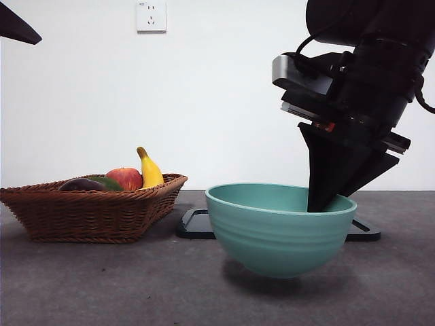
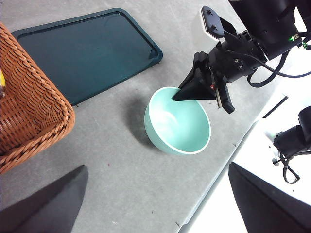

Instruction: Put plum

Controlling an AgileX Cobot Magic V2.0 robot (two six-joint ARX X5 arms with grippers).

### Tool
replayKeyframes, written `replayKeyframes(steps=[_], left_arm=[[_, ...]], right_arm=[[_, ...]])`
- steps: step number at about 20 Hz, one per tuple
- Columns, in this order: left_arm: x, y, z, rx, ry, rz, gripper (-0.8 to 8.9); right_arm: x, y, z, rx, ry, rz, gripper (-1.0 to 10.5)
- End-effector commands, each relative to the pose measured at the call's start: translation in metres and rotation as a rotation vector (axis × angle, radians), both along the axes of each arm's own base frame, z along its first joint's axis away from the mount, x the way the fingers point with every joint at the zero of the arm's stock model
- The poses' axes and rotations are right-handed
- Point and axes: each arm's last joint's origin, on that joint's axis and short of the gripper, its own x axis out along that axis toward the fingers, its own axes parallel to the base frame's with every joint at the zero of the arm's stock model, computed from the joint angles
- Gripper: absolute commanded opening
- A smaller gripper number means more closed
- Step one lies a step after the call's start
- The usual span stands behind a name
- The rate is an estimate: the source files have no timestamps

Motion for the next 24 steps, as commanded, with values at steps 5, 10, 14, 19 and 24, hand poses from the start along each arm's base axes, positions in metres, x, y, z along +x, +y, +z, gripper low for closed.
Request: replayKeyframes(steps=[5, 10, 14, 19, 24], left_arm=[[0.001, -0.001, 0.006, -0.002, -0.027, -0.012, 4.63], [0.001, -0.001, 0.006, -0.002, -0.027, -0.012, 4.64], [0.001, -0.001, 0.006, -0.002, -0.027, -0.012, 4.64], [0.001, -0.001, 0.006, -0.002, -0.027, -0.012, 4.64], [0.001, -0.001, 0.006, -0.002, -0.027, -0.012, 4.64]], right_arm=[[0.001, 0.008, -0.01, -0.025, 0.039, 0.016, 0.1], [0.002, 0.01, -0.015, -0.042, 0.042, 0.016, 0.1], [0.002, 0.011, -0.015, -0.038, 0.042, 0.012, 0.1], [0.002, 0.01, -0.014, -0.032, 0.042, 0.0, 1.7], [-0.004, 0.004, 0.014, 0.006, -0.034, -0.025, 1.7]])
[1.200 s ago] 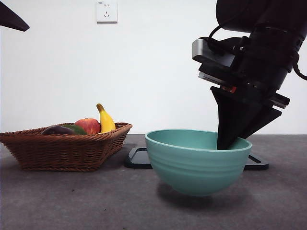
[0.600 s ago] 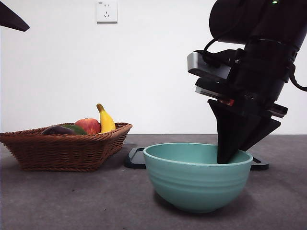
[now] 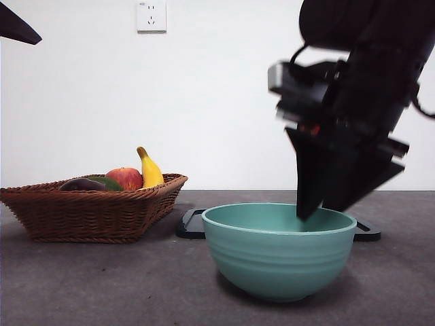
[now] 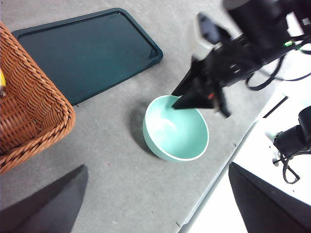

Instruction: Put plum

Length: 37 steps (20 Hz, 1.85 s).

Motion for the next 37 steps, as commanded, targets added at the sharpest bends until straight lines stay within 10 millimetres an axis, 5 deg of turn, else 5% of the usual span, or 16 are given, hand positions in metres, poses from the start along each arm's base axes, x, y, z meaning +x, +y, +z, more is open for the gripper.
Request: replayKeyframes(steps=[1, 7, 11, 19, 32, 34, 37], left_arm=[[0.001, -0.001, 0.006, -0.002, -0.027, -0.012, 4.64], [0.001, -0.001, 0.006, -0.002, -0.027, -0.012, 4.64], [0.001, -0.001, 0.006, -0.002, -0.026, -0.012, 4.64], [0.0, -0.001, 0.005, -0.002, -0.015, -0.009, 4.64], [0.0, -0.001, 0.004, 0.001, 0.0, -0.008, 4.63], [0.0, -0.001, 0.004, 0.001, 0.0, -0.008, 3.86], [0.0, -0.001, 0.004, 0.001, 0.0, -0.008, 0.57]], right_arm=[[-0.002, -0.003, 0.023, 0.014, -0.065, -0.024, 1.7], [-0.03, -0.025, 0.092, 0.094, -0.221, -0.011, 1.7], [-0.059, -0.041, 0.12, 0.198, -0.236, 0.057, 1.7], [-0.1, -0.063, 0.132, 0.272, -0.168, 0.168, 1.7], [-0.102, -0.063, 0.131, 0.277, -0.156, 0.219, 1.7], [-0.102, -0.063, 0.131, 0.277, -0.156, 0.219, 1.7], [-0.102, -0.063, 0.131, 0.277, -0.156, 0.219, 0.1]])
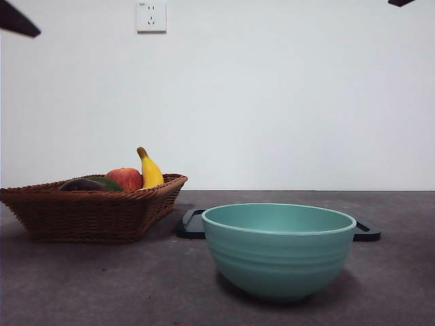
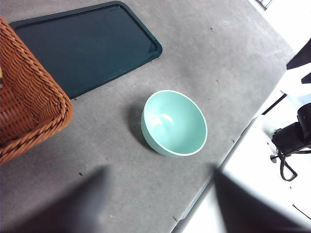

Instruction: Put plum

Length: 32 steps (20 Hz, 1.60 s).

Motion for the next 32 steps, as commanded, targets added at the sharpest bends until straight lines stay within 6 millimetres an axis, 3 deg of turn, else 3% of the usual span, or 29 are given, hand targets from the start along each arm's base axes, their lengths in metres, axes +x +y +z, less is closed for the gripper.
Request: replayKeyframes(steps=[1, 19, 23, 28, 30, 32], left_arm=[[0.001, -0.001, 0.006, -0.005, -0.022, -0.008, 0.03], [0.001, -0.001, 0.006, -0.005, -0.022, -0.008, 0.07], [-0.001, 0.005, 0.018, 0.007, -0.221, 0.01, 0.07], [-0.012, 0.034, 0.052, 0.079, -0.827, 0.455, 0.07], [-0.023, 0.045, 0.045, 0.121, -0.948, 0.655, 0.07], [-0.034, 0.054, 0.024, 0.175, -0.98, 0.825, 0.07]], right_arm=[[0.001, 0.002, 0.003, 0.002, -0.015, 0.016, 0.1], [0.001, 0.002, 0.003, 0.003, -0.016, 0.016, 0.1], [0.001, 0.002, 0.003, 0.003, -0.016, 0.016, 0.1], [0.001, 0.002, 0.003, 0.003, -0.016, 0.016, 0.1], [0.001, 0.002, 0.003, 0.003, -0.016, 0.016, 0.1], [0.001, 0.002, 0.003, 0.003, -0.016, 0.016, 0.1]])
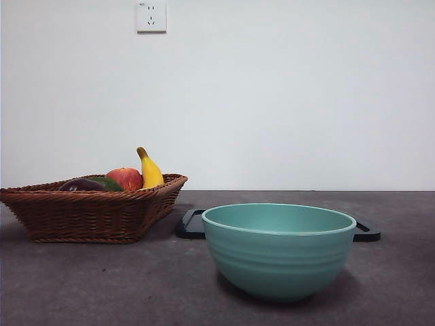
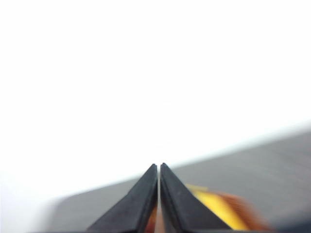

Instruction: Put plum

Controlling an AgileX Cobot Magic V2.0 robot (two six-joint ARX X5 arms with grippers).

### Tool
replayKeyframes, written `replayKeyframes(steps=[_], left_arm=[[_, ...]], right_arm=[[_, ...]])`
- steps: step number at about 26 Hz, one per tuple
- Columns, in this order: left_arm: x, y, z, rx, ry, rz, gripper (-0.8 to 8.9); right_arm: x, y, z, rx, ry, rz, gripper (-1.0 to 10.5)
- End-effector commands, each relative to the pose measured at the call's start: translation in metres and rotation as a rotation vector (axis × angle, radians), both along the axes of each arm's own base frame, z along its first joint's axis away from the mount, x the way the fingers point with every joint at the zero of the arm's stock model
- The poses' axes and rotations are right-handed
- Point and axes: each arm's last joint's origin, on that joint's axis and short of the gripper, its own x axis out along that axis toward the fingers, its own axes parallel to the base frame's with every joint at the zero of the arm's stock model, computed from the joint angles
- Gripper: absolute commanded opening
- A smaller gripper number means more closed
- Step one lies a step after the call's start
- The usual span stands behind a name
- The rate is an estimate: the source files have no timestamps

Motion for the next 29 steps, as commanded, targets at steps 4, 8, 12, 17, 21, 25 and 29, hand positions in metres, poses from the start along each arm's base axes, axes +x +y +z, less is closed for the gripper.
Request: replayKeyframes(steps=[4, 8, 12, 17, 21, 25, 29], left_arm=[[-0.011, 0.01, -0.051, -0.003, 0.011, 0.211, 0.07], [-0.014, 0.013, -0.09, -0.002, 0.054, 0.24, 0.07], [-0.015, 0.013, -0.128, -0.004, 0.103, 0.246, 0.07], [-0.017, 0.013, -0.161, -0.005, 0.141, 0.246, 0.07], [-0.018, 0.013, -0.174, -0.005, 0.141, 0.246, 0.07], [-0.019, 0.013, -0.186, -0.016, 0.148, 0.245, 0.07], [-0.02, 0.013, -0.196, -0.027, 0.192, 0.245, 0.07]], right_arm=[[0.001, 0.002, 0.003, 0.003, -0.015, 0.016, 0.1], [0.001, 0.002, 0.003, 0.003, -0.015, 0.016, 0.1], [0.001, 0.002, 0.003, 0.003, -0.015, 0.016, 0.1], [0.001, 0.002, 0.003, 0.003, -0.015, 0.016, 0.1], [0.001, 0.002, 0.003, 0.003, -0.015, 0.016, 0.1], [0.001, 0.002, 0.003, 0.003, -0.015, 0.016, 0.1], [0.001, 0.002, 0.003, 0.003, -0.015, 0.016, 0.1]])
